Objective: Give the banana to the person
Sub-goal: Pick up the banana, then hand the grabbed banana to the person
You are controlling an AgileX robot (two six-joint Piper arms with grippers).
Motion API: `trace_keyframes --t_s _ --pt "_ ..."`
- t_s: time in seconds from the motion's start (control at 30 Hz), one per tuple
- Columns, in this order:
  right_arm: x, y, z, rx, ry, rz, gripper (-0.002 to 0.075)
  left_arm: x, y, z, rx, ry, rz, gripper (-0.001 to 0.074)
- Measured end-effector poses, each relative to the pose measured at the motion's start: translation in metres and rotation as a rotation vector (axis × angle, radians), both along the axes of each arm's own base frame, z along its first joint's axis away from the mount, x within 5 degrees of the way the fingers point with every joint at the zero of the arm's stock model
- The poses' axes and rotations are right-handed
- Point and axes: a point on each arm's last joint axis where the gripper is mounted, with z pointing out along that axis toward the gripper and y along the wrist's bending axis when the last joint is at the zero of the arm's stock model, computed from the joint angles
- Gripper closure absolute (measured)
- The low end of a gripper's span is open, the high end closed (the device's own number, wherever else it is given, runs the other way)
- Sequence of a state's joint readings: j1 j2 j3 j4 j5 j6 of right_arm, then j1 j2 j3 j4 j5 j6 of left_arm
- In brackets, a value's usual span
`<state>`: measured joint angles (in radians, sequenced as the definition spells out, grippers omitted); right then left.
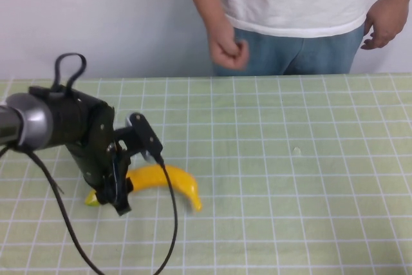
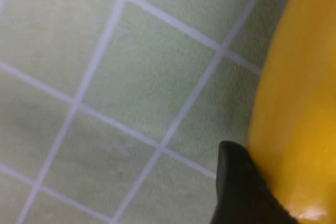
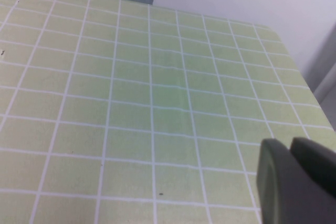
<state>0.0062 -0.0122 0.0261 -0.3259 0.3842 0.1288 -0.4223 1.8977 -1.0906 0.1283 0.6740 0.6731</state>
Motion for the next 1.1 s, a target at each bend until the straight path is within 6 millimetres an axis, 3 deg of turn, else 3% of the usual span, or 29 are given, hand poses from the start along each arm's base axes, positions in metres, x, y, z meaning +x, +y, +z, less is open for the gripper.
trace_keyframes --t_s 0.2,0.5,0.7,0.87,1.1 --pt "0.0 0.0 0.0 0.0 0.0 0.0 0.0734 -0.004 -0.007 0.051 -0.153 -0.052 0.107 0.0455" --pt "0.0 0.0 0.0 0.0 0.0 0.0 0.0734 0.001 -0.03 0.172 -0.452 -0.08 0.242 0.0455" --pt "0.0 0.0 0.0 0.0 0.0 0.0 0.0734 -0.001 -0.055 0.235 -0.507 -0.105 0.264 0.0455" --pt "0.0 0.0 0.0 0.0 0.0 0.0 0.0734 0.005 -0.092 0.238 -0.44 -0.148 0.233 0.0455" --pt "0.0 0.0 0.0 0.0 0.0 0.0 0.0734 0.018 -0.123 0.194 -0.337 -0.092 0.254 0.0455"
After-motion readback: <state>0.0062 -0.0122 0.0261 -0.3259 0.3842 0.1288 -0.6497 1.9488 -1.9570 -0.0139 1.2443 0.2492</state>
